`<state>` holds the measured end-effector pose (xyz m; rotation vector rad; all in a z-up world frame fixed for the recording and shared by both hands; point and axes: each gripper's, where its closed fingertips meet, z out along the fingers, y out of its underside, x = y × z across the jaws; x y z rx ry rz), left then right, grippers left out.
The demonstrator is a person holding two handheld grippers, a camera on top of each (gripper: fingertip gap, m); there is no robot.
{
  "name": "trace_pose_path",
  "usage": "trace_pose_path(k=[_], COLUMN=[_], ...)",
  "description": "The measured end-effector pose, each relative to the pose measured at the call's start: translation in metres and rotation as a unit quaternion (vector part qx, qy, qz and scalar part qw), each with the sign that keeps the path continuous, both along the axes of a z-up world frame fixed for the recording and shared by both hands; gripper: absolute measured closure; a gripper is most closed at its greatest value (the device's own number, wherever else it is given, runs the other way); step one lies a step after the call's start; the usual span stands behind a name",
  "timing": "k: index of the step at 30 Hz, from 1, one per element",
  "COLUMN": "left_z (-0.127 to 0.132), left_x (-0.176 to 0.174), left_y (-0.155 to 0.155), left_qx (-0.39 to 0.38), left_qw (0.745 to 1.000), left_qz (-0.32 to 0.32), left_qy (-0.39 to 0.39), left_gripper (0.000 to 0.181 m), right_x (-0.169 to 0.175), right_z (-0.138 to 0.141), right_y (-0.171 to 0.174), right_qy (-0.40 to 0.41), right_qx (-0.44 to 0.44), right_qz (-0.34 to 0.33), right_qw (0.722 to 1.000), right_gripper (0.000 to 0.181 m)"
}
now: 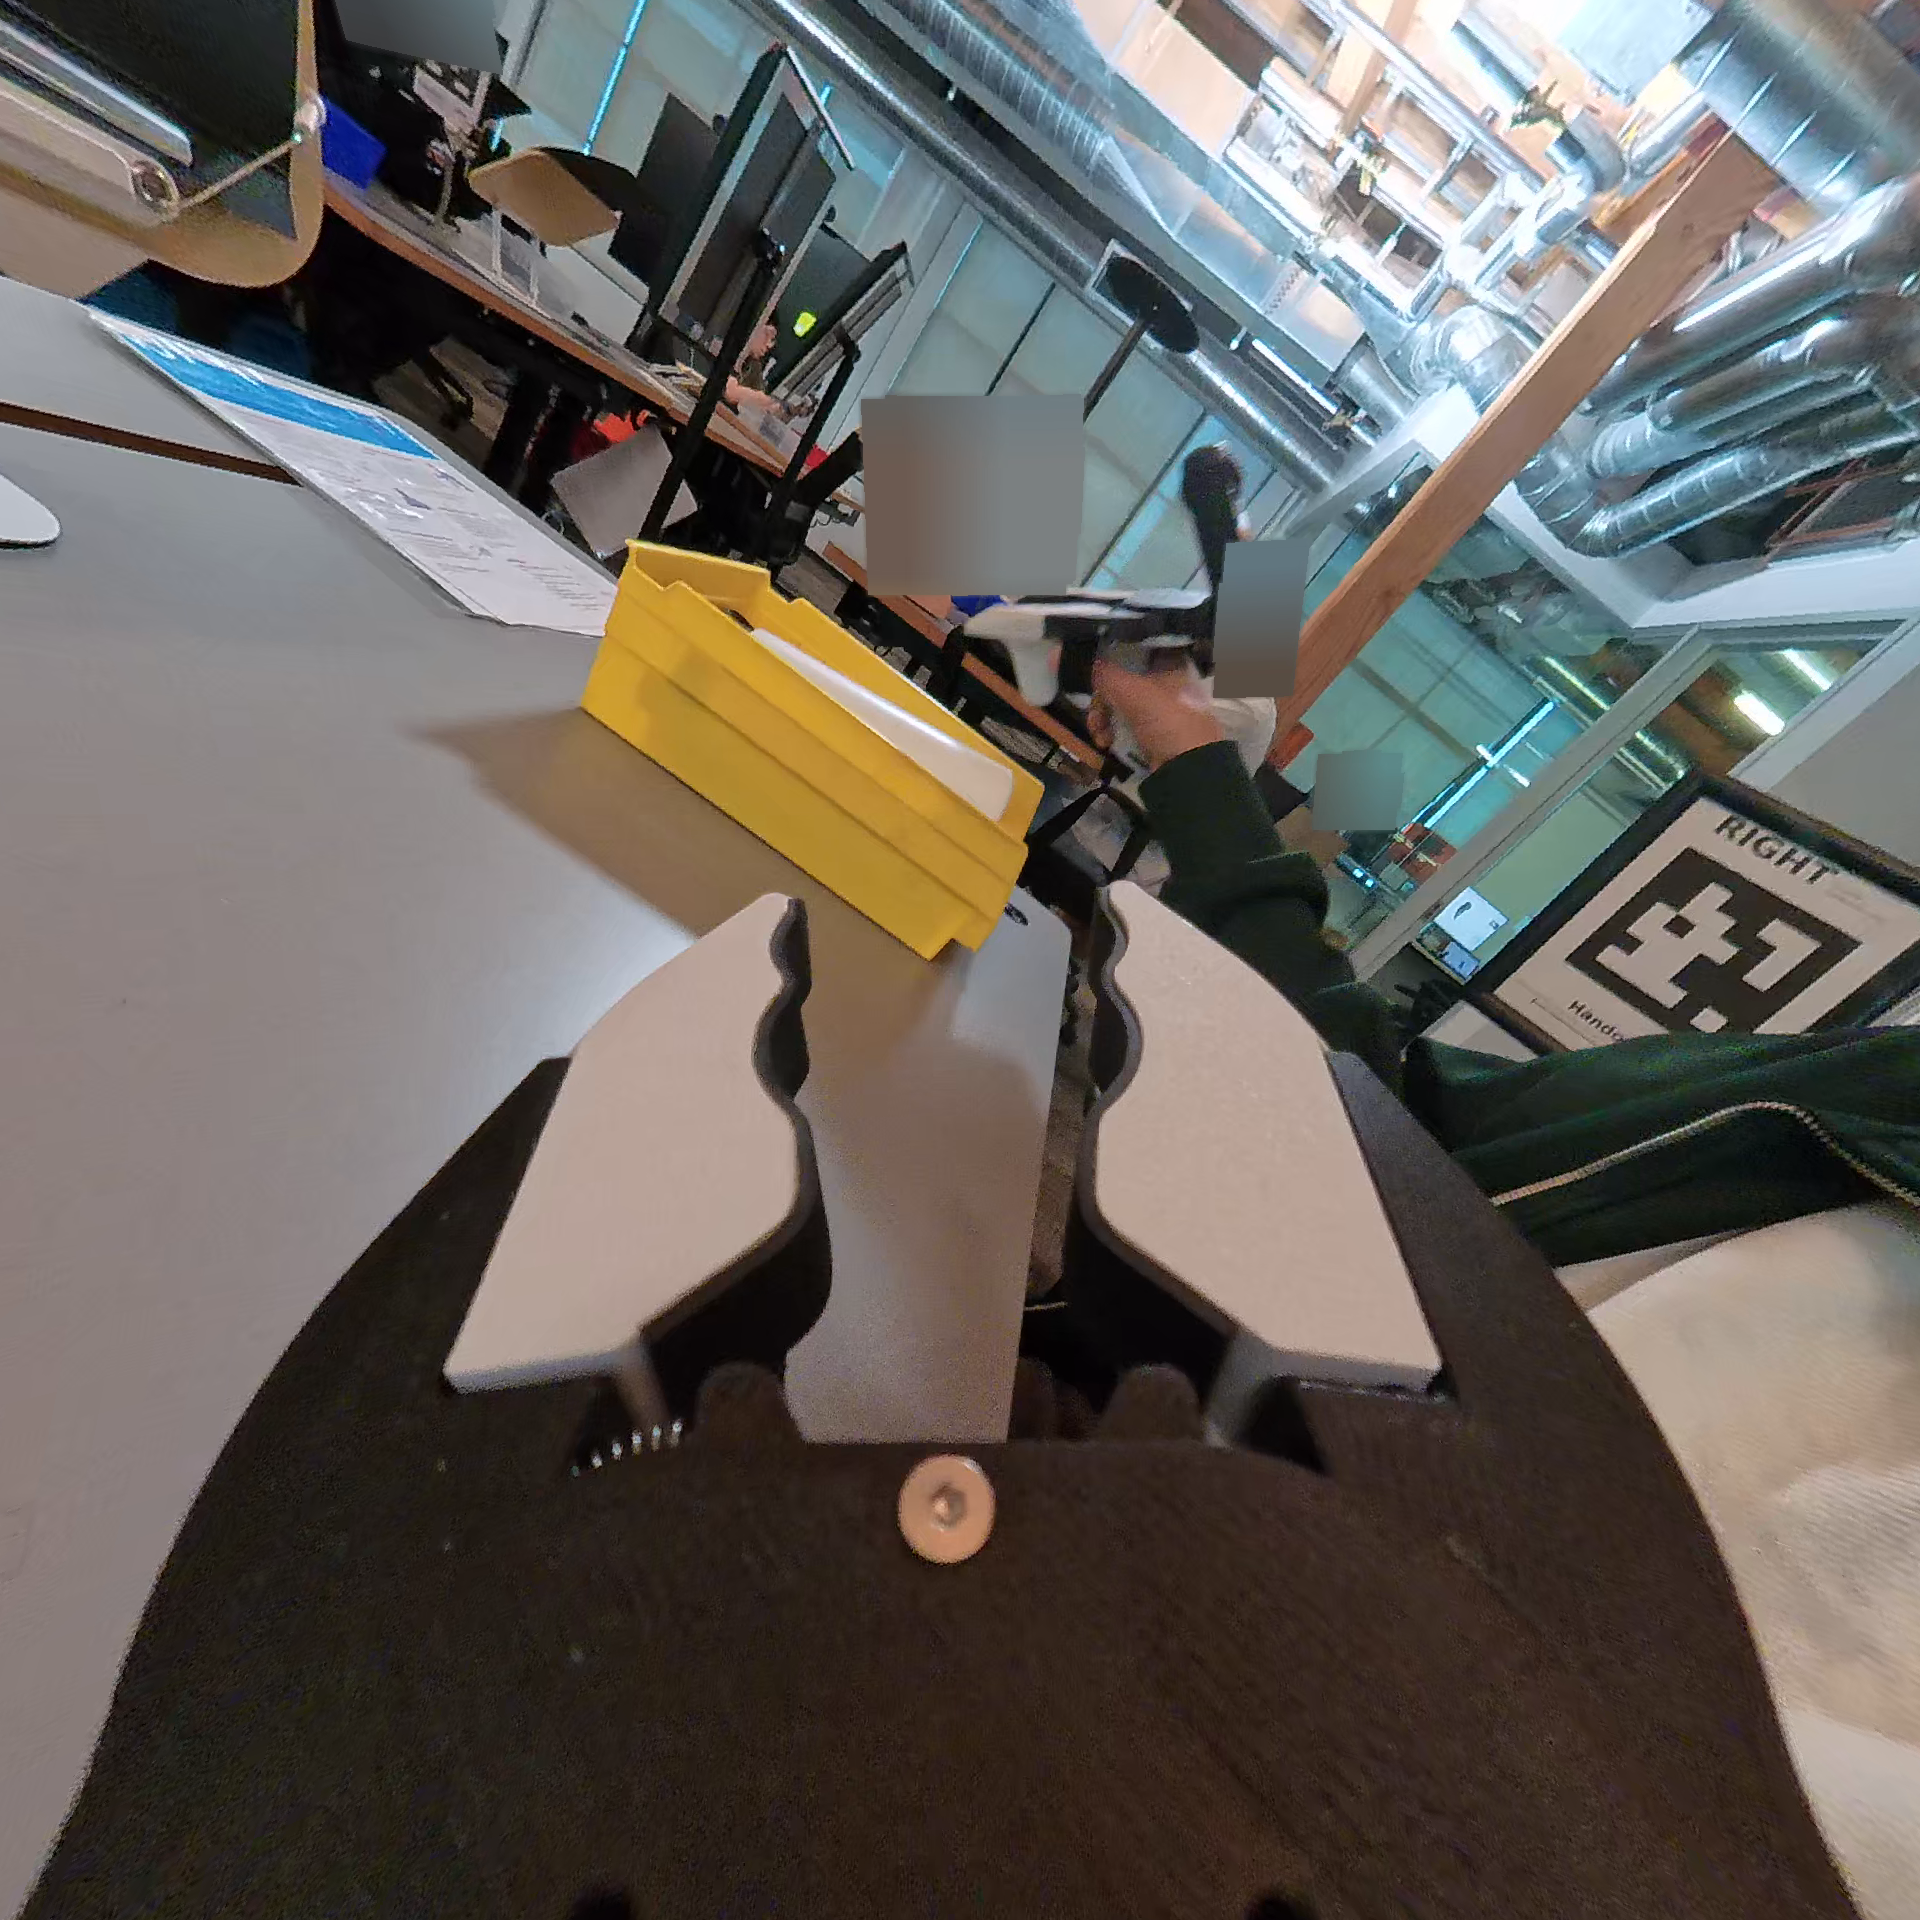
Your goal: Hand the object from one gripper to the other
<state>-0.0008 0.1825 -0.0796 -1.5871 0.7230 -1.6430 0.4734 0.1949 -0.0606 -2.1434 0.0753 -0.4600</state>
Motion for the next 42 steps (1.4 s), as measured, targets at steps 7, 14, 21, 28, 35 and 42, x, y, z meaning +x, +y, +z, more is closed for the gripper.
trace_pose_path(k=[7,14,21,28,35,42], left_z=[-0.019,-0.051,-0.057,-0.052,-0.066,-0.072], left_x=[0.011,0.024,0.003,-0.027,-0.038,-0.057], left_y=[0.008,-0.012,-0.043,-0.049,-0.036,-0.031], left_qx=[0.044,0.052,0.03,0.08,0.127,0.11], left_qw=[0.998,0.995,0.992,0.972,0.947,0.943], left_qz=[0.015,0.026,0.097,0.196,0.24,0.262], left_qy=[0.042,0.081,0.076,0.103,0.172,0.174], left_gripper=[0.127,0.122,0.103,0.096,0.083,0.083], right_x=[-0.036,-0.029,-0.016,-0.021,0.012,0.039], right_z=[0.05,0.025,-0.02,-0.061,-0.076,-0.084], right_y=[-0.017,-0.068,-0.107,-0.118,-0.123,-0.127], right_qy=[-0.038,-0.014,0.041,0.15,0.087,0.154], right_qx=[0.124,0.156,0.158,0.153,0.145,0.183], right_qz=[0.049,0.048,0.045,0.047,-0.015,-0.016], right_qw=[0.99,0.987,0.986,0.976,0.985,0.971], right_gripper=[0.097,0.115,0.123,0.131,0.13,0.126])
